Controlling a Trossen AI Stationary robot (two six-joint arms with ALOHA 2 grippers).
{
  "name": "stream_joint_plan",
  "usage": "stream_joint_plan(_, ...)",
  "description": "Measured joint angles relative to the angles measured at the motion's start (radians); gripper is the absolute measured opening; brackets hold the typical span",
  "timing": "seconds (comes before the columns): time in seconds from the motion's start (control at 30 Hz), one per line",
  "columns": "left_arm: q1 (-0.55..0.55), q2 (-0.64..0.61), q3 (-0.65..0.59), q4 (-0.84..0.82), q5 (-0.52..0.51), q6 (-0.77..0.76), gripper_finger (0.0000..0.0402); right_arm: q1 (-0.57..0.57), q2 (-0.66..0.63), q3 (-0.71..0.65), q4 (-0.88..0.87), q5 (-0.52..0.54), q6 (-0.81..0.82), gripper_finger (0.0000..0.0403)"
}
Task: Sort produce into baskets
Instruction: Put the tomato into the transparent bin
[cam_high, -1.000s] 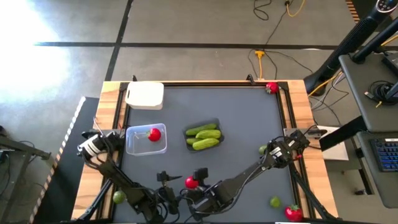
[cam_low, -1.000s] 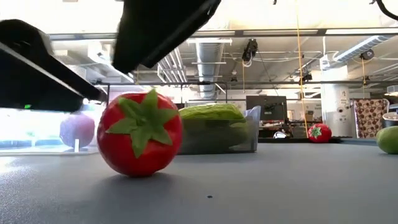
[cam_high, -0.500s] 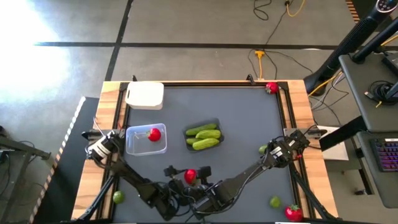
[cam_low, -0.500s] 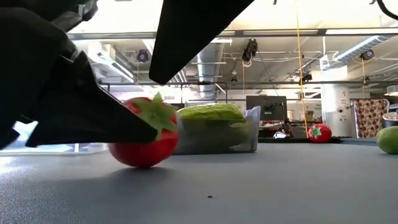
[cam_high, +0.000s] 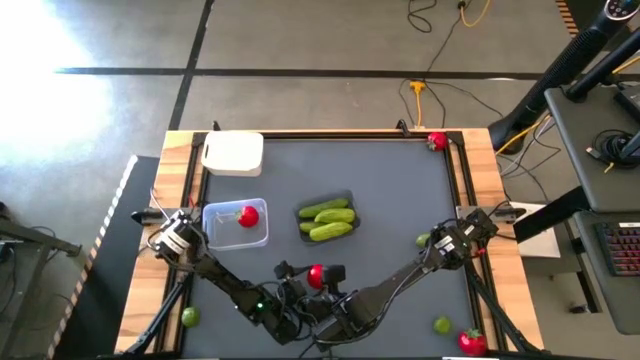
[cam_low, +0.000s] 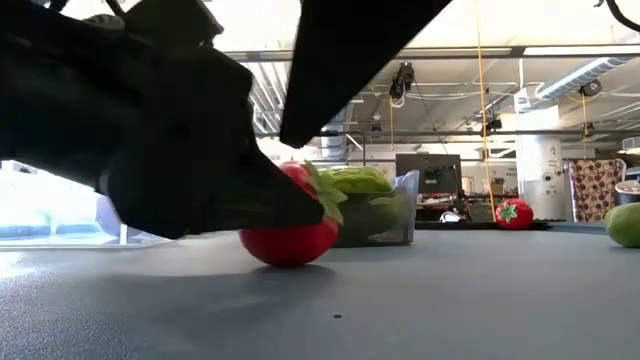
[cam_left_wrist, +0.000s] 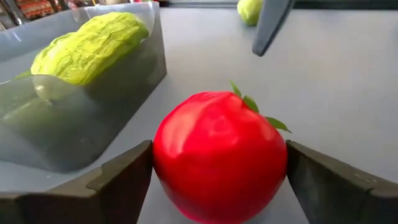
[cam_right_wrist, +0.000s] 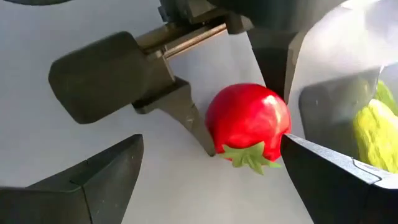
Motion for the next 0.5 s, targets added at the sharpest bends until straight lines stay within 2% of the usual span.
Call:
stream_joint_plan(0.17, 0.002, 0.010, 0.000, 0.010, -0.021, 0.009, 0.0287, 0.004, 0.000, 0.000, -0.042, -0.001, 0.030, 0.0370)
stream_joint_plan(0.23, -0.009, -0.017, 0.000, -0.051, -0.015, 0.019, 0.0282, 0.007, -0.002, -0.001, -0.069, -0.002, 0.056, 0.0370)
stream_joint_plan(0.37, -0.053, -0.152, -0.001, -0.254, -0.020, -0.061, 0.0282, 0.014, -0.008, -0.001, -0.118, -0.001, 0.095, 0.0370)
stream_joint_plan(0.5, -0.108, -0.321, 0.000, -0.571, -0.019, -0.155, 0.0281, 0.020, -0.009, -0.001, -0.127, -0.002, 0.105, 0.0370)
